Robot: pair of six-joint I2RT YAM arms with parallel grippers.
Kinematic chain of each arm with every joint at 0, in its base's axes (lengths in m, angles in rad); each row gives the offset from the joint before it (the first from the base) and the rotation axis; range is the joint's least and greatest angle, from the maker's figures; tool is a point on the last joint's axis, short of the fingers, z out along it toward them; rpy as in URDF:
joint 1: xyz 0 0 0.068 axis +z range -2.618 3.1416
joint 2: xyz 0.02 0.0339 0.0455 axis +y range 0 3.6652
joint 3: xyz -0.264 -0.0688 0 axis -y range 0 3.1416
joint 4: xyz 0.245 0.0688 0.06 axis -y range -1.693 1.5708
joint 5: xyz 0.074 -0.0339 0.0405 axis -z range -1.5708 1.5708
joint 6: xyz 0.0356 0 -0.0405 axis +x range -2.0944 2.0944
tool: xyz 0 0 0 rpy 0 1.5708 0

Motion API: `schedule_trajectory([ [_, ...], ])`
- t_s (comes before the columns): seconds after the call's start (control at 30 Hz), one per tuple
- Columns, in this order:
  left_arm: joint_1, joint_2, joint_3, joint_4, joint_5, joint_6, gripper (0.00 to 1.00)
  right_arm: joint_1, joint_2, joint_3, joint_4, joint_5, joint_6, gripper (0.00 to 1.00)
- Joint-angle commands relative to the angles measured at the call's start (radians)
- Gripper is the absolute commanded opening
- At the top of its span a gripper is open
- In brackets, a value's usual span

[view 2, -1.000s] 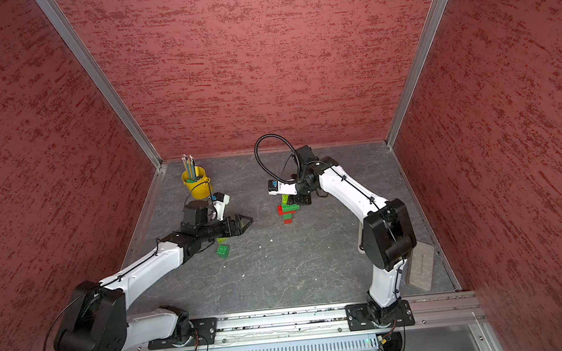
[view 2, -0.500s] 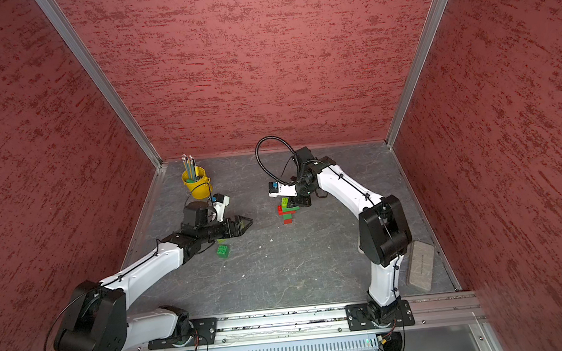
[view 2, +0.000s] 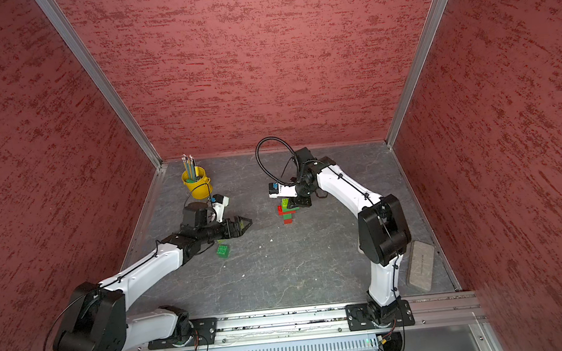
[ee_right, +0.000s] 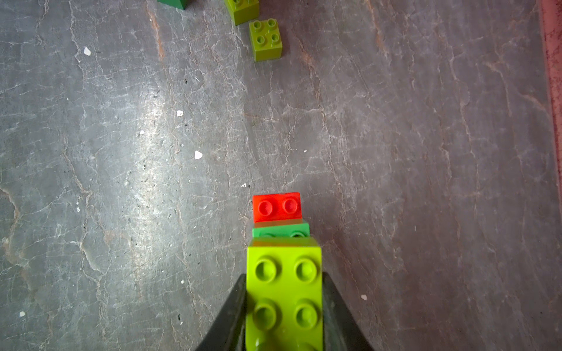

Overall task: Assemble a spoon with lego
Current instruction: Assemble the lego brick with the lego brick.

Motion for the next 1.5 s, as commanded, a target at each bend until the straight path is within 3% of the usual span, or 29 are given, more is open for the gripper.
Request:
schedule_trajectory([
  [0.0, 0.006, -0.019, -0.017, 0.017, -0.007, 0.013, 1.0, -0.003, 0.018, 0.011, -0.021, -0.036, -0.151, 0.12],
  [0.57, 0.013, -0.027, -0.032, 0.031, -0.008, 0.011, 1.0, 0.007, 0.034, -0.017, -0.064, -0.01, -0.134, 0.12],
  [1.2, 0.031, 0.002, -0.041, 0.086, 0.024, 0.015, 1.0, 0.028, 0.094, 0.084, -0.084, 0.106, -0.2, 0.1],
  [1.47, 0.045, 0.001, -0.051, 0.091, 0.033, 0.018, 1.0, 0.028, 0.074, -0.011, -0.09, 0.093, -0.187, 0.08],
])
